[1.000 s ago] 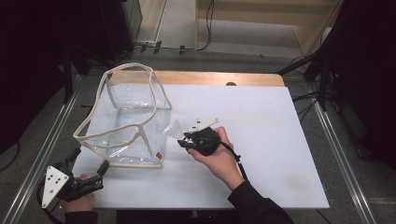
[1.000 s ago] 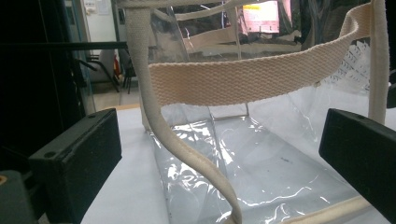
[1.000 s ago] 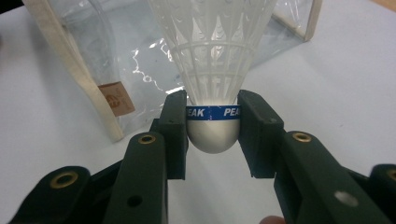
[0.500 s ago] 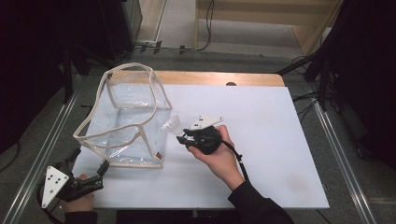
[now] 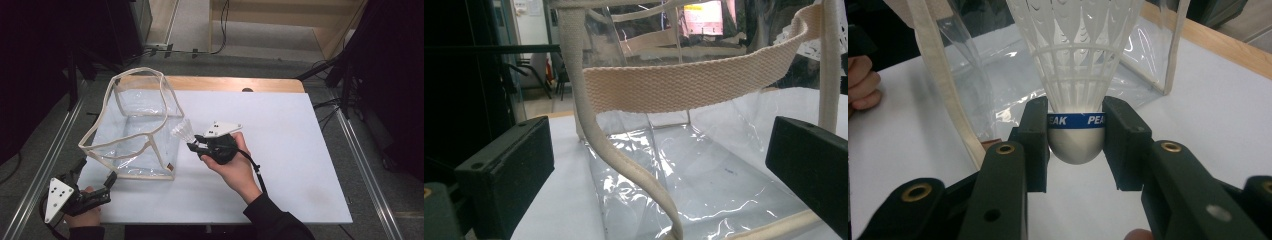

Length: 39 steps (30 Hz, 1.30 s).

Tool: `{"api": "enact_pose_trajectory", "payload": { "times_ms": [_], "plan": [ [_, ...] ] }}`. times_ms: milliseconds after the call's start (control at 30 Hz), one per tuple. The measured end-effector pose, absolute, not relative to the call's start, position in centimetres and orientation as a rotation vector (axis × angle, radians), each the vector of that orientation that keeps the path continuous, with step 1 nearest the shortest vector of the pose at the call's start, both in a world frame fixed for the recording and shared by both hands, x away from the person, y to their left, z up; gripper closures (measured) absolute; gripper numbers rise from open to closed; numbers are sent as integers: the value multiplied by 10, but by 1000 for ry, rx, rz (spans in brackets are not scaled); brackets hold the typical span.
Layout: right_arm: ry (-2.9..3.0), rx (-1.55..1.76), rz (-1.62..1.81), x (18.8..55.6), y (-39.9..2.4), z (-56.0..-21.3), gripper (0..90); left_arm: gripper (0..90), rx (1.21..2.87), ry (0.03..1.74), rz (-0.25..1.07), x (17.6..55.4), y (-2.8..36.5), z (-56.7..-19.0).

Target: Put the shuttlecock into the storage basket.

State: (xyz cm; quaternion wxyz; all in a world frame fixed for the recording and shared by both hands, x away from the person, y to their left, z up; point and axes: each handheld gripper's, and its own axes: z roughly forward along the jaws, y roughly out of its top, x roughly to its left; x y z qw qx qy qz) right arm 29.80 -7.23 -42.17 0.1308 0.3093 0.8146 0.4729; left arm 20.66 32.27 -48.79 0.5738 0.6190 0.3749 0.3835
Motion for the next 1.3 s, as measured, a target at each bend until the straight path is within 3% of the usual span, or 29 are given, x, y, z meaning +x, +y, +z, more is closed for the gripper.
{"api": "enact_pose_trajectory", "payload": {
  "times_ms": [1300],
  "plan": [
    [2278, 858, 1444, 297, -78, -390, 632, 0, 1451, 879, 898, 206, 323, -488]
  ]
}}
